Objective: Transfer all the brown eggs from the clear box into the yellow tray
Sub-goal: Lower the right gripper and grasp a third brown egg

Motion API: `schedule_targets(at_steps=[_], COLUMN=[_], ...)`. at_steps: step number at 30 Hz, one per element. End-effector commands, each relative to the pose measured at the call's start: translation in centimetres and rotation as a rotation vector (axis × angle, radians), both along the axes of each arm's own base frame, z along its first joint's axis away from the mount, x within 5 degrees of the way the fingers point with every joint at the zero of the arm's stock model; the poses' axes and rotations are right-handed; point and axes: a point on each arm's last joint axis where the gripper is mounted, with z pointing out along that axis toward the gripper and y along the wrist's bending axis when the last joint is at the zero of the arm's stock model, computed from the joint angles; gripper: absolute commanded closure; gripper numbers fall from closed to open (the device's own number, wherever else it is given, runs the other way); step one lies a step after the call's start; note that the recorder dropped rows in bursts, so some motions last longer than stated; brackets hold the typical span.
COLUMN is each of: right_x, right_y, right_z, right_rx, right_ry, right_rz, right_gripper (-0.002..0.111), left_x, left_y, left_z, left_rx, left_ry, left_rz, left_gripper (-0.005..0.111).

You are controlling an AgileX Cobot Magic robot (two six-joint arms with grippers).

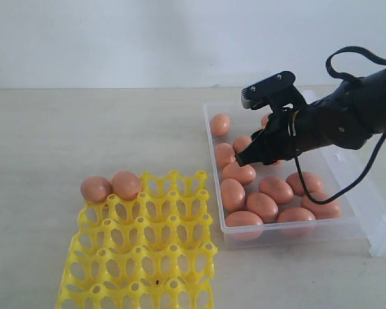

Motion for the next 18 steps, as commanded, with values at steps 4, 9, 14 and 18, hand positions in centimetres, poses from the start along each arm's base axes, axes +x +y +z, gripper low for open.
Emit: schedule_targets(at_steps=[4,9,14,18], right_x=[1.5,2.6,3.0,3.1], right_y=[0.1,0.2,0.1,0.1], right_z=[-0.1,-1.0,-3.1,-3.7], right_rx=[-0.043,-0.059,-0.09,-0.091], right_ry=[0.004,0.033,0.096,0.105], right_rz=[0.013,0.001,-0.005,-0.003], right_gripper=[0.048,0.052,0.052,0.052], left_x=[0.0,0.0,0.0,0.0], left_y=[0.0,0.0,0.0,0.0], left_z=[-0.1,-0.1,-0.1,-0.1], left_rx=[0.003,0.003,0.003,0.003], left_ry=[-0.004,-0.004,-0.004,-0.004], left_rz=[0.003,0.003,0.003,0.003], left_gripper=[0.103,0.103,0.103,0.103])
